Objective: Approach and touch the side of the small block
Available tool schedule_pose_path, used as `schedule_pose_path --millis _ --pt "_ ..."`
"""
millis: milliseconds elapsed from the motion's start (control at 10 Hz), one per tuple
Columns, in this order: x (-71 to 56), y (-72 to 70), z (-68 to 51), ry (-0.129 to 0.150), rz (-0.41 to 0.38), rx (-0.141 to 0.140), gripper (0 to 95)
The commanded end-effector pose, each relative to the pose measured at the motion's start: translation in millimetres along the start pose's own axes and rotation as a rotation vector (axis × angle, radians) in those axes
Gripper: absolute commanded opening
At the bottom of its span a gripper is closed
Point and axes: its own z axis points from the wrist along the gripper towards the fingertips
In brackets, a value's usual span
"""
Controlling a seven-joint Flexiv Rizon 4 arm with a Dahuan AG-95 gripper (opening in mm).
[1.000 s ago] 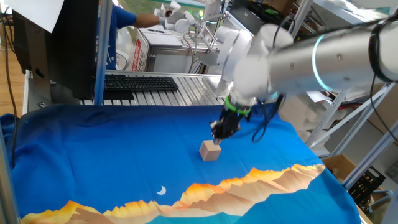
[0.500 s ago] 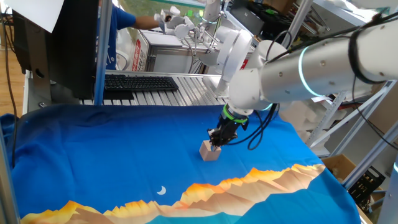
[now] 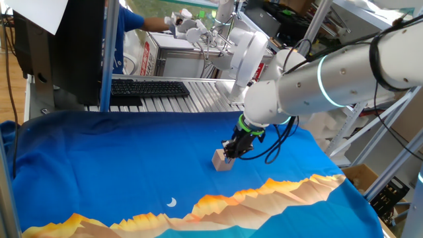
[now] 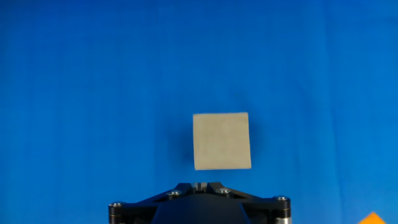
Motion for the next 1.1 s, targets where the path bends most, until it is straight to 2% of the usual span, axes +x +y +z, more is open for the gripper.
schedule_pose_path --millis 100,400,700,800,1000,1100 --pt "2.2 -1.2 2.6 -0.011 0.000 0.001 0.0" --pt "5.0 -10.7 17.6 -0.025 -0.004 -0.028 0.0" --pt "6.2 -12.1 33.1 -0.053 0.006 -0.050 0.0" --pt "6.7 -12.3 36.4 -0.077 0.008 -0.054 0.0" --pt "6.9 -13.5 35.1 -0.134 0.014 -0.065 0.0" --pt "7.1 -14.3 34.4 -0.197 0.024 -0.084 0.0"
